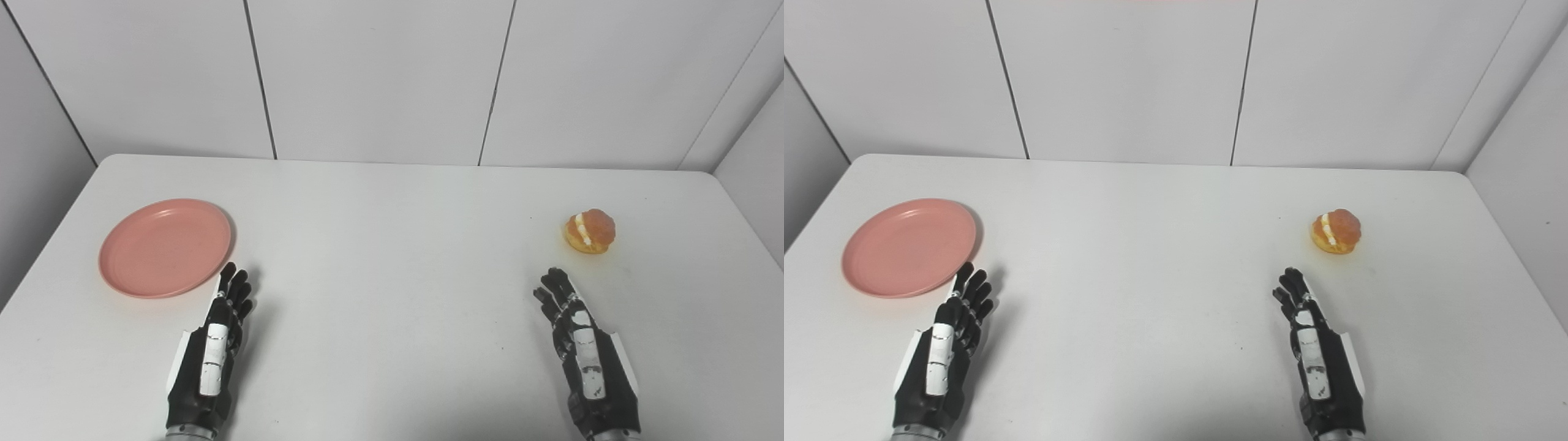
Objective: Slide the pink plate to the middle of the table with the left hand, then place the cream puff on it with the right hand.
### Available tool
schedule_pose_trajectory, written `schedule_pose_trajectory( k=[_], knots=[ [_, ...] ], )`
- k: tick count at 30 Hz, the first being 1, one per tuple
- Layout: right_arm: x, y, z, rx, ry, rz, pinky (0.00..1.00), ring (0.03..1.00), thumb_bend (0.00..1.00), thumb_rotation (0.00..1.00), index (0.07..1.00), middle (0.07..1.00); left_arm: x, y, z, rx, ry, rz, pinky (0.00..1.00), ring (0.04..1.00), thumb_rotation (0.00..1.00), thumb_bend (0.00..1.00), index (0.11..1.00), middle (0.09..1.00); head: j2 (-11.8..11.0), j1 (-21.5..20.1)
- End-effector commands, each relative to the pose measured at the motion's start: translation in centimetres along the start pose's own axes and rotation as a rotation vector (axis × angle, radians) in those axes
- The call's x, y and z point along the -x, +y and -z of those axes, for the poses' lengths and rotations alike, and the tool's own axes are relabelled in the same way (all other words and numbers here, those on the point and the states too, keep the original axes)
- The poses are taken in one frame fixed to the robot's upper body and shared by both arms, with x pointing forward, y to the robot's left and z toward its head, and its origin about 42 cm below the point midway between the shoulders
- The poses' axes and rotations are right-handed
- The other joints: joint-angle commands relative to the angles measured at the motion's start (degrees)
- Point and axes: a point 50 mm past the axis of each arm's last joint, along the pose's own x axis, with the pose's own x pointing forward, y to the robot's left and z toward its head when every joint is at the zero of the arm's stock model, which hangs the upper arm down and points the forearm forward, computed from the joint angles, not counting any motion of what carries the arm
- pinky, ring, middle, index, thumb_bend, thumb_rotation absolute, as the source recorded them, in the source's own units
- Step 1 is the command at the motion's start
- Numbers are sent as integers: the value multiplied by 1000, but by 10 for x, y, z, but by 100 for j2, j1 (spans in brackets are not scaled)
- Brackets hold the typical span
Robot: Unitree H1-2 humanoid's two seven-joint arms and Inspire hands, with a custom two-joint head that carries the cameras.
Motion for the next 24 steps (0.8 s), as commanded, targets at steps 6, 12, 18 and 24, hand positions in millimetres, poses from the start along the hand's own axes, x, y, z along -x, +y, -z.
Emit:
schedule_pose_trajectory(
  k=[6,12,18,24],
  knots=[
    [-2,0,-9,13,-45,-5,1000,925,891,955,924,936,-5,-4,-9,-4,-83,18,1000,1000,995,751,1000,1000,3,4],
    [-2,1,-9,14,-45,-4,1000,925,890,952,925,936,-5,-4,-8,6,-79,18,1000,1000,1000,732,995,1000,7,-3],
    [-1,1,-10,18,-46,-8,1000,926,893,952,925,937,-4,-4,-10,-1,-77,19,1000,1000,1000,729,996,1000,14,-6],
    [-1,2,-10,16,-44,-14,1000,926,889,954,926,936,-4,-4,-10,1,-75,19,1000,1000,1000,726,991,997,13,-11]
  ],
)
